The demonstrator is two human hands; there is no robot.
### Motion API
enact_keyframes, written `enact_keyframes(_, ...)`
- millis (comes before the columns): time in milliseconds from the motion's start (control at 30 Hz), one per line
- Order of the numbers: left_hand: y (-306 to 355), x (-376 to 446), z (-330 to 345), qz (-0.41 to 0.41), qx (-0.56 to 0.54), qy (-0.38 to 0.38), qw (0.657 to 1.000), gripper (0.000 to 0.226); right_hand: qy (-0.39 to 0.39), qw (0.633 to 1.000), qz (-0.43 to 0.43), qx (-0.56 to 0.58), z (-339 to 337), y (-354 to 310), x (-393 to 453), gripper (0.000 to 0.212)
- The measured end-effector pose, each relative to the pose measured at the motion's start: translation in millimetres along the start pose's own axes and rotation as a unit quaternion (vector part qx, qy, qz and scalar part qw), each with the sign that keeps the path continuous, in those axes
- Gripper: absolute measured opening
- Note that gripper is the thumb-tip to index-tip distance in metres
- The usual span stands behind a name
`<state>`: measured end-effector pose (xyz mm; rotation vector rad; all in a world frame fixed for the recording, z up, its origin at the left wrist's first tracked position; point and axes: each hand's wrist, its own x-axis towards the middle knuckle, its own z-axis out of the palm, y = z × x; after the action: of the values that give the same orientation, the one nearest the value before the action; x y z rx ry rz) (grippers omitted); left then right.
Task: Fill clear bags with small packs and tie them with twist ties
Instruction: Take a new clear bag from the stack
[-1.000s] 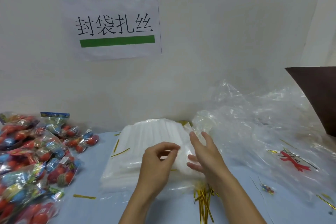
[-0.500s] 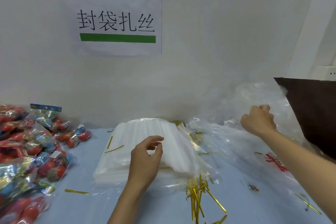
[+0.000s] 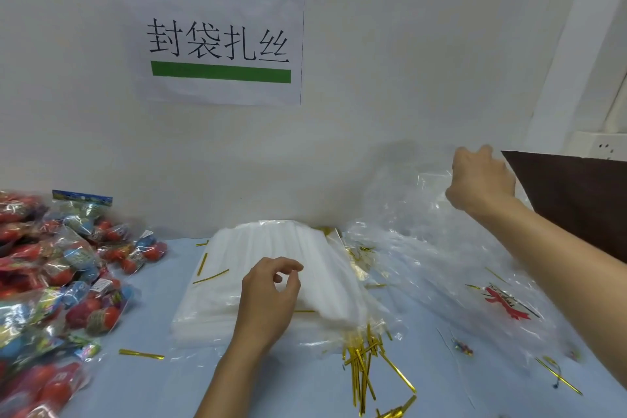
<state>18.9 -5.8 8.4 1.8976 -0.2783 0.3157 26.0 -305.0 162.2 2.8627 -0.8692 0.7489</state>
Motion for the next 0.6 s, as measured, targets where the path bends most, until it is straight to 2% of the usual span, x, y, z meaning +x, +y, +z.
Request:
enact_keyframes(133,0,2,-3,0.009,0.027,0.012,1.000,0.029,0.020,0.992,-0.117,0.042,1,-9,-12,0.026)
enact_keyframes(233,-4,3,-3,0.014,0.148,-0.002,0.989,0.023,-0.050,0.970,-0.192,0.141,10,-25,-34,0.026)
enact_keyframes(267,-6,2,-3,-0.002,0.197,0.001,0.980,0.024,-0.082,0.960,-0.199,0.180,14,-33,-44,0.027)
enact_keyframes(333,-8,2,-4,-0.049,0.251,0.008,0.967,0.040,-0.133,0.942,-0.192,0.240,28,-51,-66,0.028)
enact_keyframes(500,-14,4,-17,-0.157,0.300,0.014,0.941,0.060,-0.226,0.902,-0.150,0.336,80,-101,-134,0.037)
enact_keyframes(600,-19,4,-22,-0.214,0.351,-0.032,0.911,0.059,-0.248,0.903,-0.185,0.298,106,-123,-176,0.045)
